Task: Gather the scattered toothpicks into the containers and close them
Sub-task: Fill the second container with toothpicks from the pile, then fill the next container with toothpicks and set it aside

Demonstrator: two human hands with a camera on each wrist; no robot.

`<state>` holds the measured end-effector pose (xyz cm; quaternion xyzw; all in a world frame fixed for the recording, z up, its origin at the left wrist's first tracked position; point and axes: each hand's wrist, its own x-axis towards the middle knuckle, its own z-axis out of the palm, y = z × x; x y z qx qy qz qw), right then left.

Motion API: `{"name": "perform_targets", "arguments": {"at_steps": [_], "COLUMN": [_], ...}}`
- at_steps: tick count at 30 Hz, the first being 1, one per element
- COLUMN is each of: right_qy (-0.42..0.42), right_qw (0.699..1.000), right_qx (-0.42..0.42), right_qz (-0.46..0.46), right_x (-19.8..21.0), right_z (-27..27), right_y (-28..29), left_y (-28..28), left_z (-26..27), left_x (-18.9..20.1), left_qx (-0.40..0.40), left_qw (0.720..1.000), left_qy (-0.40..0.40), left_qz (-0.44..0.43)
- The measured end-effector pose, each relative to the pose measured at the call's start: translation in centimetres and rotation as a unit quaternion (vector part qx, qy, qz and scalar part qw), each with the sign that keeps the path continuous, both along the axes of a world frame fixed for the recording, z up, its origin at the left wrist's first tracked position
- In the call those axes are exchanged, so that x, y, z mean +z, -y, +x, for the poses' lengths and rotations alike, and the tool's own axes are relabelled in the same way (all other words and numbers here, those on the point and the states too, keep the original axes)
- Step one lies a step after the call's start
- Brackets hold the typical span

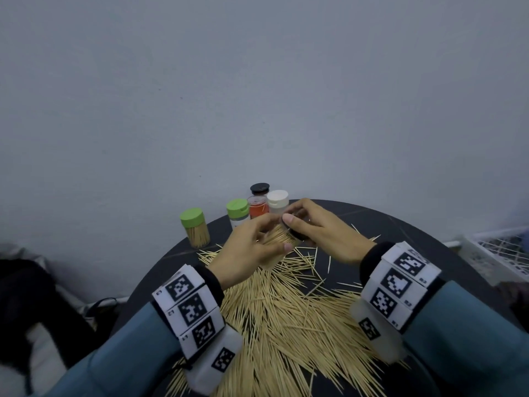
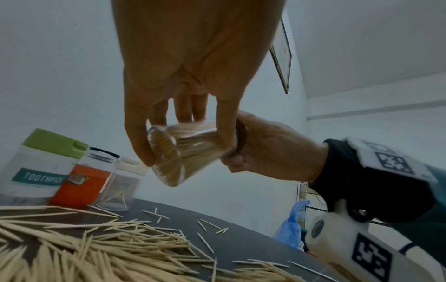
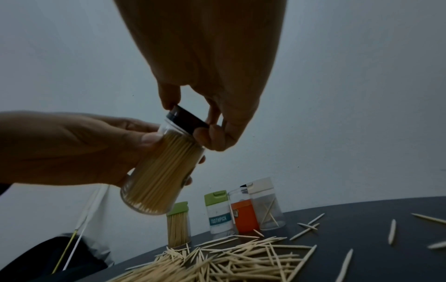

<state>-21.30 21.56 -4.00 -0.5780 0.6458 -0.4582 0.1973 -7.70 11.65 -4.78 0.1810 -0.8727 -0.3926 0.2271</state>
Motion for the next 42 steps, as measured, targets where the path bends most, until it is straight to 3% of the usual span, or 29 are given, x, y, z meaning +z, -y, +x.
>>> {"name": "perform_targets", "arguments": {"at_steps": [10,13,18,21,26,32,42], "right_qy": [0.039,0.035,-0.008,-0.059,-0.230,-0.301,-0.318], "right_qw": [0.999,0.999,0.999,0.995,0.938,0.885,0.870], "right_qx": [-0.034,-0.035,-0.010,0.014,0.089,0.130,0.150], "right_qz": [-0.005,-0.007,0.039,0.078,0.244,0.330,0.347], "right_x": [-0.4,-0.2,0.3,-0.1,-1.1,-2.8,-3.6], "right_z": [-0.1,-0.2,0.1,0.6,0.6,1.3,1.7], "right_y": [0.4,0.5,0.4,0.3,0.3,0.5,0.7], "left_y": [-1.1,-1.1,-0.3,1.4,5.5,9.7,14.6], "left_z": [-1.1,-1.2,-0.2,0.9,3.1,5.9,7.4], "left_x": [0.1,0.0,0.3,0.7,1.3,0.5,-2.2], "left_qx": [0.044,0.056,0.048,0.097,0.185,0.258,0.394], "left_qw": [0.997,0.997,0.999,0.995,0.982,0.963,0.911], "left_qy": [-0.021,-0.024,0.013,0.020,0.037,0.068,0.103], "left_qz": [-0.065,-0.047,-0.022,-0.032,-0.003,0.034,0.072]}}
